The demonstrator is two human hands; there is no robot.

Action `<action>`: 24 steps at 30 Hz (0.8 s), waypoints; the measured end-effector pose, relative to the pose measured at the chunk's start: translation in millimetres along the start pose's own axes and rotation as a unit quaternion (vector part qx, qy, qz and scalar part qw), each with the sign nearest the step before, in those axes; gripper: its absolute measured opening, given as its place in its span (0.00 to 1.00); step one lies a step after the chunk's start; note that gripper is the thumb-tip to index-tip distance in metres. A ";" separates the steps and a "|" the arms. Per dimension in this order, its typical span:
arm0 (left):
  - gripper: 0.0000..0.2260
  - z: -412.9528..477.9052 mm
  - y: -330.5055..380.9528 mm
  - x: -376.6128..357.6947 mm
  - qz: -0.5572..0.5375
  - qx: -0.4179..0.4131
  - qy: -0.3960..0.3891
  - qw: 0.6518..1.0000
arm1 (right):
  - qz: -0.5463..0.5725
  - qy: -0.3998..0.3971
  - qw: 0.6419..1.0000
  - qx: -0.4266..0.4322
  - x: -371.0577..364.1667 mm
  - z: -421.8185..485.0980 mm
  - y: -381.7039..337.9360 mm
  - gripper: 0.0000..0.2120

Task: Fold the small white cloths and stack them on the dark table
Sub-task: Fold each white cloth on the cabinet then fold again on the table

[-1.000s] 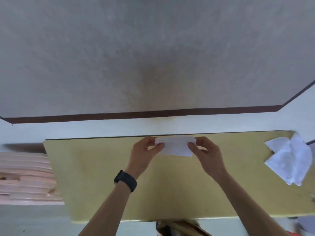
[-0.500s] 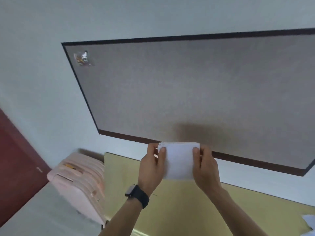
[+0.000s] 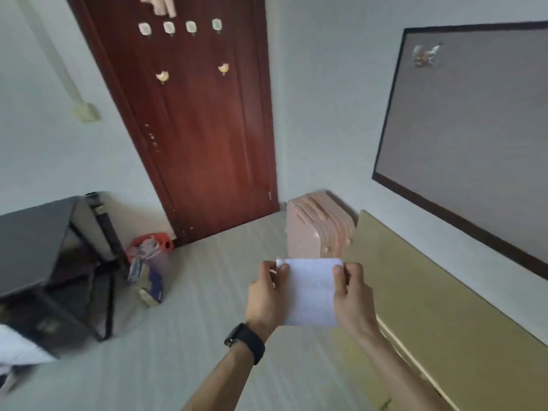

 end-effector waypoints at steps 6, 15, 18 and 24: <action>0.13 19.1 -74.5 223.3 -0.012 0.078 0.203 0.976 | 0.079 -0.172 0.980 0.064 -148.3 -126.1 -121.3 0.11; 0.16 14.1 -180.9 539.7 0.013 0.113 0.373 0.921 | 0.120 -0.363 0.914 0.137 -341.3 -351.6 -283.5 0.08; 0.15 13.7 -202.8 625.0 0.000 0.111 0.397 0.911 | 0.144 -0.380 0.899 0.166 -395.0 -414.5 -331.2 0.08; 0.10 28.7 -250.8 753.7 -0.003 0.133 0.437 0.889 | 0.164 -0.409 0.874 0.202 -479.3 -508.8 -411.1 0.09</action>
Point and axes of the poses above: each hand's wrist, its own z-axis towards the middle knuckle, its own x-axis out of the back of the hand, y = z × x, the point moved 4 cm from there along z, towards the middle knuckle, and after that the axes turned 14 degrees about y, right-handed, at the moved point
